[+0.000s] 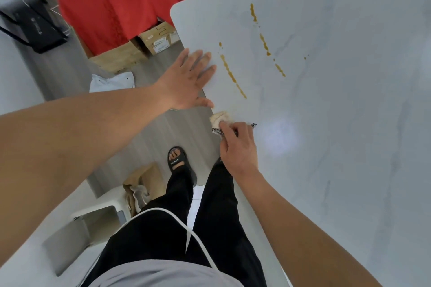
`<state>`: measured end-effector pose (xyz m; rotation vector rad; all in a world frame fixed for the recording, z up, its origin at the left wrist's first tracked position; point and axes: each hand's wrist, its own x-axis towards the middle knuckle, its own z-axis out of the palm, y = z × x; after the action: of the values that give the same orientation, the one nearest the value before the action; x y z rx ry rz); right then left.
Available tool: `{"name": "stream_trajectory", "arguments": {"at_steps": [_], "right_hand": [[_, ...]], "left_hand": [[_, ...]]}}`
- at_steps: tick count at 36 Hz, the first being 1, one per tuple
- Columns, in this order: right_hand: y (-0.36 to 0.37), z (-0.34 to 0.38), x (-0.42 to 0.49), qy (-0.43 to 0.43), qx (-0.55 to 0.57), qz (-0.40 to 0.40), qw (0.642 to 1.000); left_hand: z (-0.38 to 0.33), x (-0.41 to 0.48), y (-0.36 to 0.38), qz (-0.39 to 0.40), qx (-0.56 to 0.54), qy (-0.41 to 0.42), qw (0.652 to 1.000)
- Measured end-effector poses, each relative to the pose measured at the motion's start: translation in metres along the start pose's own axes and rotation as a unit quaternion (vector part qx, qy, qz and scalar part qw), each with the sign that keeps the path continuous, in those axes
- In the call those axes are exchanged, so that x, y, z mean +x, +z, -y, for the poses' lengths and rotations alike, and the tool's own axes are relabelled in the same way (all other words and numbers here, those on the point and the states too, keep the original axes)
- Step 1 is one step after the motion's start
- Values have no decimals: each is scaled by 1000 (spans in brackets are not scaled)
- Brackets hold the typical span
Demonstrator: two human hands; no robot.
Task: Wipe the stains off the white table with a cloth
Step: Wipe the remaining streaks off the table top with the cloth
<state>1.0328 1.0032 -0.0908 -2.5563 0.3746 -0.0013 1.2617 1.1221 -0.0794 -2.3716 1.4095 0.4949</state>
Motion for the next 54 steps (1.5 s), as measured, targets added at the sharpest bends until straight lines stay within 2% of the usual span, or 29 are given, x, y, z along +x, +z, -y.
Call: {"name": "stream_trajectory", "arguments": {"at_steps": [4, 7, 13, 17, 19, 21, 23, 26, 28, 32, 36, 41, 47, 54], "right_hand": [[5, 12, -3, 55, 38, 0, 998], [6, 15, -6, 51, 42, -1, 998], [9, 17, -5, 31, -27, 8, 999], [12, 25, 0, 54, -45, 20, 997], [11, 31, 3, 53, -13, 65, 996], [3, 41, 5, 49, 50, 142, 987], [-10, 49, 10, 97, 138, 182, 969], [-33, 42, 23, 228, 258, 105, 933], [-53, 23, 37, 276, 284, 48, 917], [-102, -34, 75, 322, 283, -33, 903], [-142, -98, 122, 351, 236, -107, 900], [-172, -159, 174, 339, 148, -131, 920], [-164, -186, 204, 280, 29, -86, 956], [-132, -175, 198, 283, -14, -109, 953]], "left_hand": [[2, 1, -1, 11, -6, 0, 1000], [2, 1, -2, 13, -2, 3, 1000], [-1, 0, -8, 31, -3, -1, 1000], [0, 0, -11, 45, -9, 1, 999], [1, -1, -11, 48, -10, 3, 999], [3, -2, -13, 43, -19, 11, 999], [7, -2, -17, 31, -40, 25, 998], [21, 4, -22, -4, -66, 40, 997], [31, 11, -29, -21, -73, 26, 997], [53, 30, -40, -9, -91, 1, 996], [74, 44, -47, 16, -98, 27, 995], [82, 52, -44, -14, -58, 54, 997], [82, 52, -46, 7, -16, 66, 998], [81, 54, -48, 41, -6, 62, 997]]}}
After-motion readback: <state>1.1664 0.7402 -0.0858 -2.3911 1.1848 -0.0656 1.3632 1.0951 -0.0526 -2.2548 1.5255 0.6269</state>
